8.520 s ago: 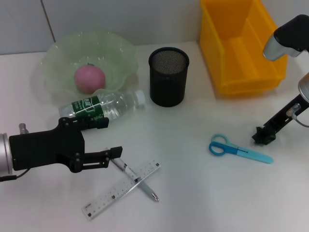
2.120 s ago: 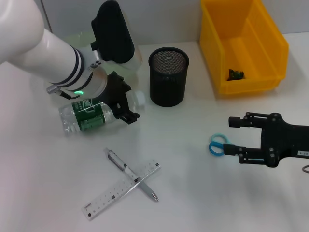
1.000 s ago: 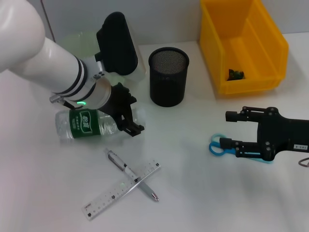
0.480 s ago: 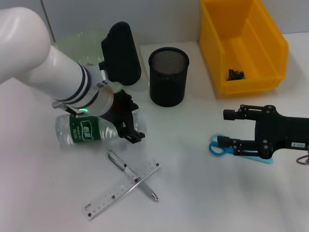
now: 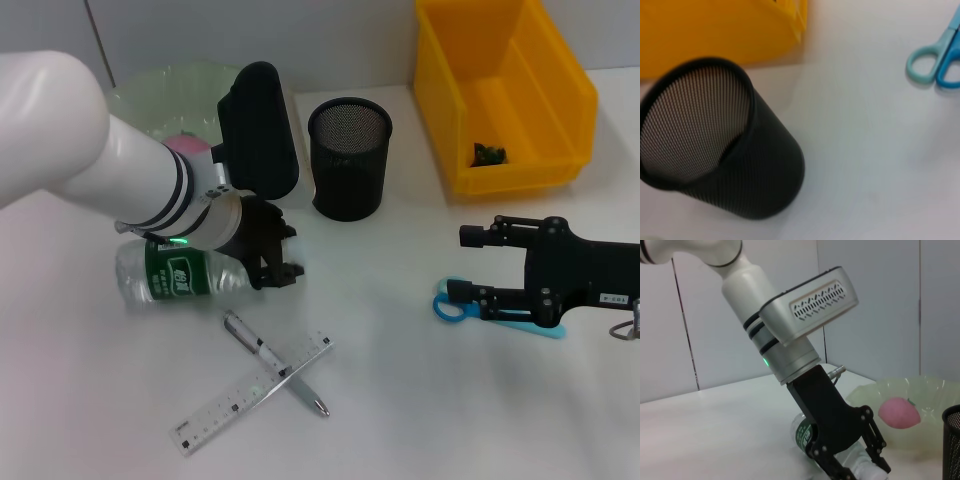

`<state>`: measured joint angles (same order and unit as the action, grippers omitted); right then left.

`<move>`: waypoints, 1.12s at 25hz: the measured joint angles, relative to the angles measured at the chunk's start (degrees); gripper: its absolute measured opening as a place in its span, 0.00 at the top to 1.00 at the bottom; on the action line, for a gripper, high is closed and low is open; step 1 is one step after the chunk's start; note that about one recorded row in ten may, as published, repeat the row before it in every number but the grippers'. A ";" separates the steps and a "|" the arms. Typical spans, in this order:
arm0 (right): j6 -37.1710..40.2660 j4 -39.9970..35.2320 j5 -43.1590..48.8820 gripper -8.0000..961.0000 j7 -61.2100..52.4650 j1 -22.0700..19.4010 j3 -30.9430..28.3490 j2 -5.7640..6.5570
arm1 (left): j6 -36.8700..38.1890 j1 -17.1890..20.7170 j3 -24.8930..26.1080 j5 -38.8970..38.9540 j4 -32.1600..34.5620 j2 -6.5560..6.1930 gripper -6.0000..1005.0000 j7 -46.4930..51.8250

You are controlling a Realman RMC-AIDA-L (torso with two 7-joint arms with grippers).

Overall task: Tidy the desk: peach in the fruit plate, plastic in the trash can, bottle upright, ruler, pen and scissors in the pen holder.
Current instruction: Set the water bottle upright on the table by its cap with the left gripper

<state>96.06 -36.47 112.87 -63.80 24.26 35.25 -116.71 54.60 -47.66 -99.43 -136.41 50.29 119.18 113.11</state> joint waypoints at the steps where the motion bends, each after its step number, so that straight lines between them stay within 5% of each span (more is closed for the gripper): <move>1: 0.00 0.04 -0.01 0.26 0.01 0.00 -0.01 0.00 | -0.34 0.52 -0.23 0.00 1.01 0.00 0.45 0.01; 5: -0.02 0.11 -0.04 0.26 0.02 0.00 -0.02 0.00 | 0.15 2.21 0.85 0.27 4.42 -0.17 0.56 0.94; 16: -0.18 0.18 -0.11 0.26 0.08 0.06 -0.01 0.09 | 6.09 11.64 10.79 4.19 17.22 -0.50 0.56 1.48; 28: -0.18 0.18 0.01 0.26 -0.25 0.84 0.34 0.29 | 12.38 17.89 21.77 10.45 23.18 -0.79 0.56 -0.62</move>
<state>95.88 -36.29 112.88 -64.05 25.10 35.59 -116.42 66.98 -29.77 -77.66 -125.96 73.47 118.39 112.49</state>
